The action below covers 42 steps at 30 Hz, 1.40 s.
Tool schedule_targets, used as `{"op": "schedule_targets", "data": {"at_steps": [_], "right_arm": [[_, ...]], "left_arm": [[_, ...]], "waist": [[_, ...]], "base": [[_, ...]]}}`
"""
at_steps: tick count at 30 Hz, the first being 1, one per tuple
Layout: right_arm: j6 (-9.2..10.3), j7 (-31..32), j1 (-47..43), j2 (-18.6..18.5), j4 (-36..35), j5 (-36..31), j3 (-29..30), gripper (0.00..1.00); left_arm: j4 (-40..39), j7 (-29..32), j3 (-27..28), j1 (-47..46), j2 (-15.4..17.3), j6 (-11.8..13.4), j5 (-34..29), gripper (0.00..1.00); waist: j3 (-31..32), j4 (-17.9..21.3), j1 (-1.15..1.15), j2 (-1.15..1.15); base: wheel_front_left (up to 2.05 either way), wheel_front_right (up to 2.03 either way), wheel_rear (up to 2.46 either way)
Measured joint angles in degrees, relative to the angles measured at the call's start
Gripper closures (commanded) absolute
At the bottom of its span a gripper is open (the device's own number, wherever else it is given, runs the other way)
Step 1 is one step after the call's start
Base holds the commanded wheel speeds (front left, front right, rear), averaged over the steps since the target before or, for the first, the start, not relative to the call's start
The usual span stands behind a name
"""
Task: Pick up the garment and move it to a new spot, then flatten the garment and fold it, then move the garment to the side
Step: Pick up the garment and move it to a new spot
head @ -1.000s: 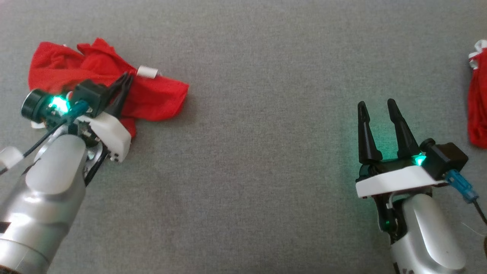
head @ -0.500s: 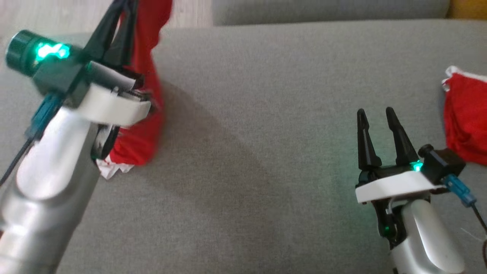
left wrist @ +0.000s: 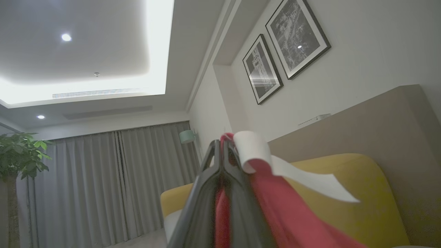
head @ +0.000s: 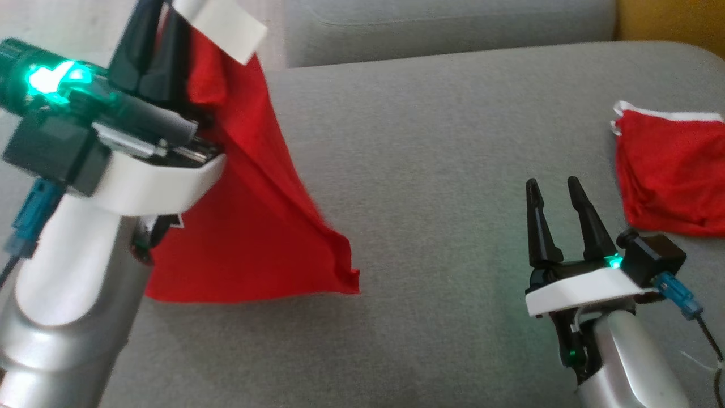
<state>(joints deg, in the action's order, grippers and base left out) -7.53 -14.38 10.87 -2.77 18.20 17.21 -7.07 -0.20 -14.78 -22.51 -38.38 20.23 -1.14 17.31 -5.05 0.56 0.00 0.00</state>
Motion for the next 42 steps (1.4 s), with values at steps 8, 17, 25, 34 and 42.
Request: {"op": "schedule_targets", "data": {"at_steps": [8, 17, 25, 34, 42], "right_arm": [[0.00, 0.00, 0.77, 0.00, -1.38, 1.97, -1.24, 0.00], [0.00, 0.00, 5.59, -0.01, -3.63, 5.56, -3.27, 0.00], [0.00, 0.00, 6.16, -0.02, -4.20, 5.80, -2.27, 0.00], [0.00, 0.00, 5.98, -0.01, -3.63, 2.21, 0.13, 0.00], [0.00, 0.00, 2.64, 0.00, -2.01, -0.69, 1.94, 0.00]], "left_arm": [[2.71, 0.62, -2.75, -5.25, -2.71, -1.07, -1.08, 1.00], [18.13, 2.78, -8.05, -15.05, -8.15, -3.99, -0.86, 0.00], [29.47, 0.32, -7.02, -19.13, -9.00, -3.44, -2.16, 0.00], [23.70, 0.00, -2.23, -12.99, -7.64, -3.30, -2.09, 0.00], [16.33, 0.01, 1.68, 4.46, -6.86, -1.30, -2.68, 0.00]], "waist": [[-3.24, 5.31, 0.00, 0.00], [-9.51, 13.86, 0.01, 0.00], [-13.83, 16.39, 0.02, 0.00], [-12.00, 10.49, 0.00, 0.00], [-7.49, 3.89, 0.00, 0.00]], "base": [[0.00, 0.00, 0.00], [0.00, 0.00, 0.00], [0.00, 0.00, 0.00], [0.00, 0.00, 0.00], [0.00, 0.00, 0.00]]}}
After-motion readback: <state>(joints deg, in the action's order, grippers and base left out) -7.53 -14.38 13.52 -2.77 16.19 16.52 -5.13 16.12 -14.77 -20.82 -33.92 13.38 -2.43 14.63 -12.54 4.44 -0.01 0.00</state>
